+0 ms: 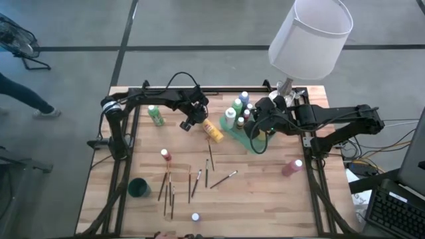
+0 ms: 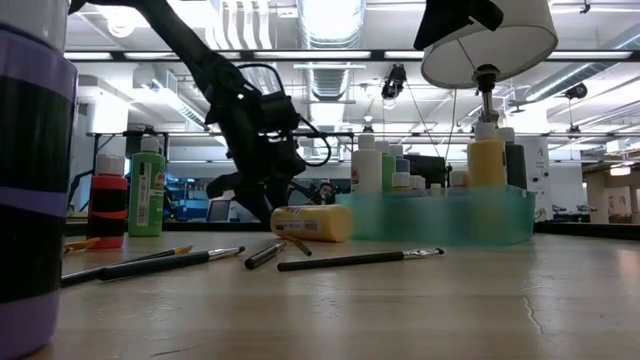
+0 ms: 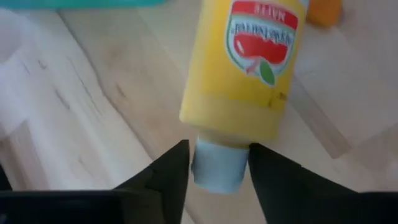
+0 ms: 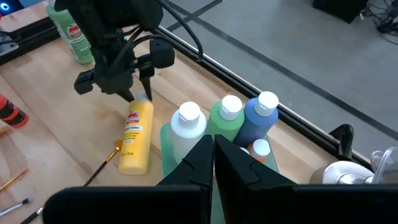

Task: Pick & Place Paint Supplies
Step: Move the big yellow paint bottle to the bottom right of the table

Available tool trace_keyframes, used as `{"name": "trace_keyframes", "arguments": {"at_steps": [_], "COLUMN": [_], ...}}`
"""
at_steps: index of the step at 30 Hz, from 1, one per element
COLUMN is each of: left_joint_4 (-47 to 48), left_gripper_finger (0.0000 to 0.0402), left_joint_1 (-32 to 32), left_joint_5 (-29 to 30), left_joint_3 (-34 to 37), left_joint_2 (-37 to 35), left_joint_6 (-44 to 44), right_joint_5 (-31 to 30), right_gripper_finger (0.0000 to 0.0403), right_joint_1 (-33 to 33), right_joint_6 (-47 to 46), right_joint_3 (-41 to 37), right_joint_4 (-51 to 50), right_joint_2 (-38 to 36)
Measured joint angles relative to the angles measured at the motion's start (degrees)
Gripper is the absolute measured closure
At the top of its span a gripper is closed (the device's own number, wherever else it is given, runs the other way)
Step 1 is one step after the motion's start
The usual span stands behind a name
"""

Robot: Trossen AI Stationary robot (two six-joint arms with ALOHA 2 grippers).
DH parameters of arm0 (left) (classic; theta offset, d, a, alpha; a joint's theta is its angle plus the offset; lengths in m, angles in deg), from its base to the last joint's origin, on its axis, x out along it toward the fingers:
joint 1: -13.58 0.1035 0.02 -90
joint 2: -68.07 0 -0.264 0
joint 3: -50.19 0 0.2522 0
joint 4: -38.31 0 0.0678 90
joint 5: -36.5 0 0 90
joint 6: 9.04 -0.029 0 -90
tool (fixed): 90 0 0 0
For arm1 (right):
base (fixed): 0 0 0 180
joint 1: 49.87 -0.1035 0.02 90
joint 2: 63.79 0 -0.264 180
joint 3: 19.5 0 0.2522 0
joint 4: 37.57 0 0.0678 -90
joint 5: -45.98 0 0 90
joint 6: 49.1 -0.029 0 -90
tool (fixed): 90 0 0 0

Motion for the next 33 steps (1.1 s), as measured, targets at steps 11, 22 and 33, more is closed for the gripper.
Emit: {"name": "trace_keyframes", "arguments": {"at_steps": [11, 22, 33], "left_joint_4": [-0.6, 1.4, 1.2], "left_gripper_finger": [0.0284, 0.0285, 0.0284], "left_joint_1": [-1.6, -4.9, -12.9], "left_joint_5": [3.5, 7.9, 12.1], "left_joint_3": [0.0, 0.1, 0.1], "left_joint_2": [-0.1, -8.0, -22.7], "left_joint_6": [-1.3, -4.0, -11.8], "right_joint_5": [0.0, 0.0, 0.0], "right_gripper_finger": [0.0394, 0.0394, 0.0394], "right_joint_1": [0.0, 0.0, 0.0], "right_joint_6": [-0.2, -0.2, -1.3], "right_joint_3": [0.0, 0.0, 0.0], "right_joint_4": [0.0, 0.1, 0.0], "right_joint_2": [0.0, 0.0, 0.0]}}
